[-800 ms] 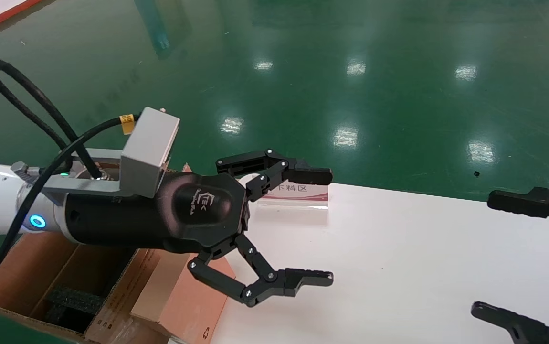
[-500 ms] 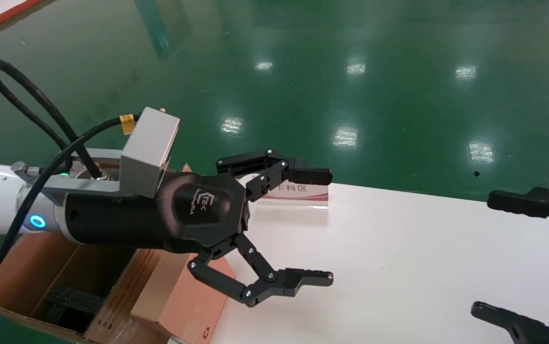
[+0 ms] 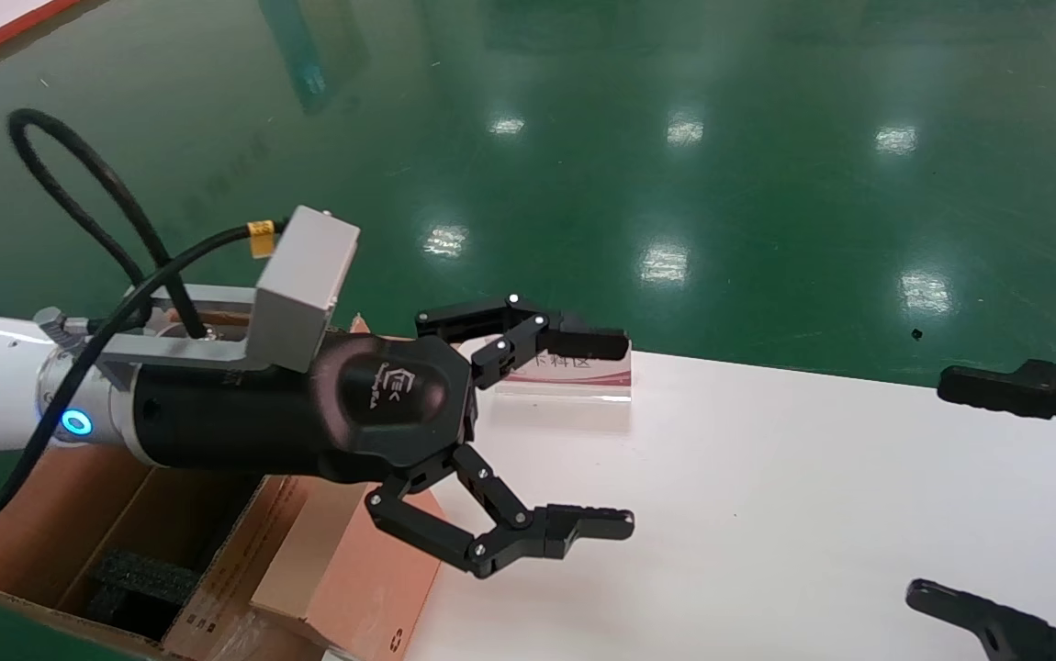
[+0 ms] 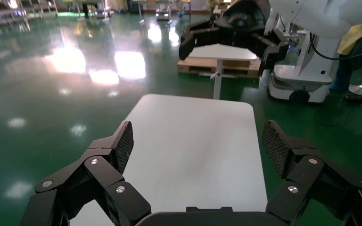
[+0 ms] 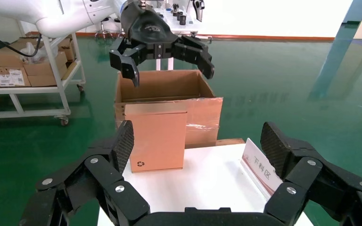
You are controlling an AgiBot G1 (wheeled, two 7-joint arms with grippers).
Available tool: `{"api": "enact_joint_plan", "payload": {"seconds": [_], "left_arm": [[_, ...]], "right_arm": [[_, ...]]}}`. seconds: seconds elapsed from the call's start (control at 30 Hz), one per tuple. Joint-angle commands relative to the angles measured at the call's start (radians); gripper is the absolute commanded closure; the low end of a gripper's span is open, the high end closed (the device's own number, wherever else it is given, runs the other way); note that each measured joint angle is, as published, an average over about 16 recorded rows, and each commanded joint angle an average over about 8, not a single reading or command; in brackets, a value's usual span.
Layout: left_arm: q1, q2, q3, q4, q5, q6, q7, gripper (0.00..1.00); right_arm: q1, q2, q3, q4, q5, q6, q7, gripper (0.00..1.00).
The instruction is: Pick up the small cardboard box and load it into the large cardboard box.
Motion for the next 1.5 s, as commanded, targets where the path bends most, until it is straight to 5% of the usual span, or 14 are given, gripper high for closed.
{"api": "enact_joint_plan", "payload": {"seconds": [0.03,0.23,0.53,0.83,1.2,1.5], "left_arm": [[0.0,-0.006,0.005,0.0,0.006,-0.006,-0.016,0.0],[-0.081,-0.034,0.068,-0.035,0.162,-0.007,-0.11,0.0],[-0.348,-0.005,0.216,-0.062,0.48,0.068,-0.319,0.0],[-0.595,0.038,0.464,-0.066,0.676,0.107,-0.526,0.0],[-0.864,0.109,0.846,-0.07,0.73,0.112,-0.839,0.0],[-1.027,0.145,1.118,-0.07,0.617,0.109,-0.987,0.0]], "right_arm": [[0.0,0.0,0.0,0.0,0.0,0.0,0.0,0.0],[0.0,0.0,-0.001,0.0,0.0,0.0,0.0,0.0],[0.0,0.0,-0.001,0.0,0.001,0.0,-0.001,0.0],[0.001,0.001,-0.002,0.0,0.001,0.001,-0.001,0.0],[0.001,0.001,-0.003,0.0,0.002,0.001,-0.001,0.0],[0.001,0.001,-0.003,0.0,0.002,0.001,-0.002,0.0]]}}
